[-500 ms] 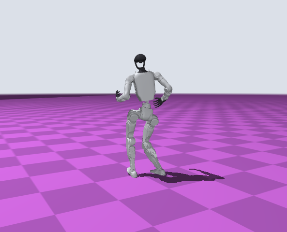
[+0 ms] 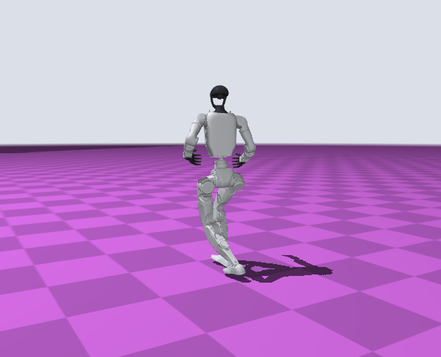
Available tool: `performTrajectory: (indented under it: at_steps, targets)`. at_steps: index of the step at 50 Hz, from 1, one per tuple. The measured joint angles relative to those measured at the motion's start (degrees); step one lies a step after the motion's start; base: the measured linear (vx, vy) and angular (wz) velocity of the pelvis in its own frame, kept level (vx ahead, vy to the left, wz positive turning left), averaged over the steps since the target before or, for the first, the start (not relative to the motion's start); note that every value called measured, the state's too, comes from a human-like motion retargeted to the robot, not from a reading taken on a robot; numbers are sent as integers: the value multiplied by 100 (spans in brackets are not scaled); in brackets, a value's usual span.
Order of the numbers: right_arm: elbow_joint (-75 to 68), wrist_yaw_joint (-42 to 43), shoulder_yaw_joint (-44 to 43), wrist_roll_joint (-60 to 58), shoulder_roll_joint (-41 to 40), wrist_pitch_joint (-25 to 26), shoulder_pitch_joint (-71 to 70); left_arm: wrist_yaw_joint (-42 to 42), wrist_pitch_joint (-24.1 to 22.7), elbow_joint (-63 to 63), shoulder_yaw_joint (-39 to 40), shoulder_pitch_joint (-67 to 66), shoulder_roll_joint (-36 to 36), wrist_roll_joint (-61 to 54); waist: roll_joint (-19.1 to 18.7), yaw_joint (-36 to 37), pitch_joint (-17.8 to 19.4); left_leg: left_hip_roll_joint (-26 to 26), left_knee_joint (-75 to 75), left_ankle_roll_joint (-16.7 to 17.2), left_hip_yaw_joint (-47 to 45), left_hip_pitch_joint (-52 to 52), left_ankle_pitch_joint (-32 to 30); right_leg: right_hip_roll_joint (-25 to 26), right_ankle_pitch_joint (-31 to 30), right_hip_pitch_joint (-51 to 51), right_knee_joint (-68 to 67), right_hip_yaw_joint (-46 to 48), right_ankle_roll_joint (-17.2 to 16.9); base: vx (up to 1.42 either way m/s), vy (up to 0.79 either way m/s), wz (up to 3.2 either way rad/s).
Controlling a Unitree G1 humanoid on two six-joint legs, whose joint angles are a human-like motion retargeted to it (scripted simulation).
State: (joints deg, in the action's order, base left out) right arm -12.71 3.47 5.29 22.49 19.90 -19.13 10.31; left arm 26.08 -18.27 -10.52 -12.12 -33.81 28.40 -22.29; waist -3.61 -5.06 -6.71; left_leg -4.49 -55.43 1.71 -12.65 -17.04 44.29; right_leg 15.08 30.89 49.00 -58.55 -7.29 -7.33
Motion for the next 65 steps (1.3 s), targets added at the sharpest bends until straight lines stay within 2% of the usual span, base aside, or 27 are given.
performTrajectory:
  at_steps: [4,8,12,15,18,23,27,30,32,35,37,40,44,49,52,56,60,65]
  targets:
    - [617,-45,248,-142,47,57,-520,-58,-97,-162,-13,-412,450,265,493,-46,-45,-257,1033,-300,-86,-323,-91,-192,-293,504,384,-366,-505,-51,-11,53]
    - [824,-460,657,-201,176,186,-714,-93,-63,-270,74,-668,783,280,730,187,-26,-8,971,-292,33,-858,-195,-243,-373,609,459,-346,-622,-46,-15,13]
    - [778,-945,1019,-178,255,325,-574,-103,55,-203,193,-785,751,214,976,490,-35,159,403,-204,233,-1447,-301,-530,-171,386,-235,-181,-437,-37,-18,15]
    - [643,-1236,1099,-127,231,402,-367,-116,200,-41,338,-786,506,103,1139,658,-100,104,23,-219,519,-1768,-305,-961,-12,-70,-884,-8,-195,-29,-17,31]
    - [499,-1365,1016,-187,190,423,-121,-192,344,280,443,-597,123,31,1301,799,-112,-124,-330,-372,842,-1855,-110,-1517,149,-802,-1388,110,-14,-25,-16,34]
    - [133,-1367,800,-484,56,451,95,-484,397,893,599,-111,-517,-53,1673,1021,30,-568,-760,-692,1096,-1833,141,-2227,430,-2019,-1477,59,-46,-24,-15,24]
    - [-290,-1375,776,-724,-43,483,-26,-770,333,1238,773,250,-855,-88,1838,1168,150,-693,-942,-767,1227,-1881,218,-2360,977,-2491,-1125,67,2,-25,-16,-7]
    - [-658,-1462,835,-777,-100,482,-248,-954,246,1367,892,456,-974,-41,1791,1266,238,-527,-983,-707,1303,-1939,176,-2249,1246,-2539,-894,181,142,-26,-16,-34]
    - [-892,-1480,869,-727,-128,506,-362,-1004,183,1368,923,511,-994,-25,1722,1279,236,-397,-902,-670,1335,-1993,100,-2142,1186,-2434,-765,237,175,-27,-14,-37]
    - [-1262,-1405,906,-612,-180,524,-461,-1028,110,1317,909,496,-949,-4,1627,1253,109,-322,-633,-576,1389,-2085,-203,-1952,759,-2138,-520,280,59,-29,-11,-35]
    - [-1544,-1310,931,-597,-209,535,-490,-1047,62,1270,862,426,-890,22,1580,1235,-31,-351,-427,-476,1419,-2161,-502,-1838,281,-1865,-374,283,-137,-32,-7,-37]
    - [-2014,-1147,975,-663,-226,519,-552,-1145,19,1229,807,294,-793,88,1539,1228,-246,-461,-195,-349,1442,-2313,-872,-1781,-29,-1484,-300,385,-305,-35,-4,-38]
    - [-2595,-864,957,-903,-193,498,-638,-1260,57,1216,842,134,-774,98,1563,1279,-346,-725,-146,-426,1370,-2501,-854,-1980,128,-1374,-799,637,-341,-41,0,-22]
    - [-3239,-511,883,-1243,-168,437,-878,-1394,126,1245,1003,141,-855,50,1756,1375,-328,-1123,-5,-682,1243,-2719,-598,-2239,533,-1814,-1205,728,-342,-42,3,1]
    - [-3449,-357,832,-1365,-151,410,-1008,-1476,142,1217,1155,236,-975,-56,1798,1470,-265,-1166,-15,-766,1128,-2908,-516,-2206,918,-2099,-980,703,-211,-43,5,-6]
    - [-3542,-208,754,-1419,-81,374,-1148,-1551,118,1089,1376,475,-1182,-253,1646,1633,-200,-933,-57,-706,984,-3223,-496,-2061,1412,-2100,-472,746,150,-44,4,-21]
    - [-3557,-107,668,-1275,27,357,-1161,-1584,56,925,1527,726,-1303,-345,1332,1725,-263,-485,-403,-614,859,-3571,-386,-1813,1452,-1702,-136,794,417,-43,3,-29]
    - [-3640,34,460,-1002,154,407,-965,-1713,41,902,1595,972,-1174,-225,886,1660,-283,94,-1746,-632,718,-3436,-200,-1494,1289,-1435,16,811,589,-38,2,-19]
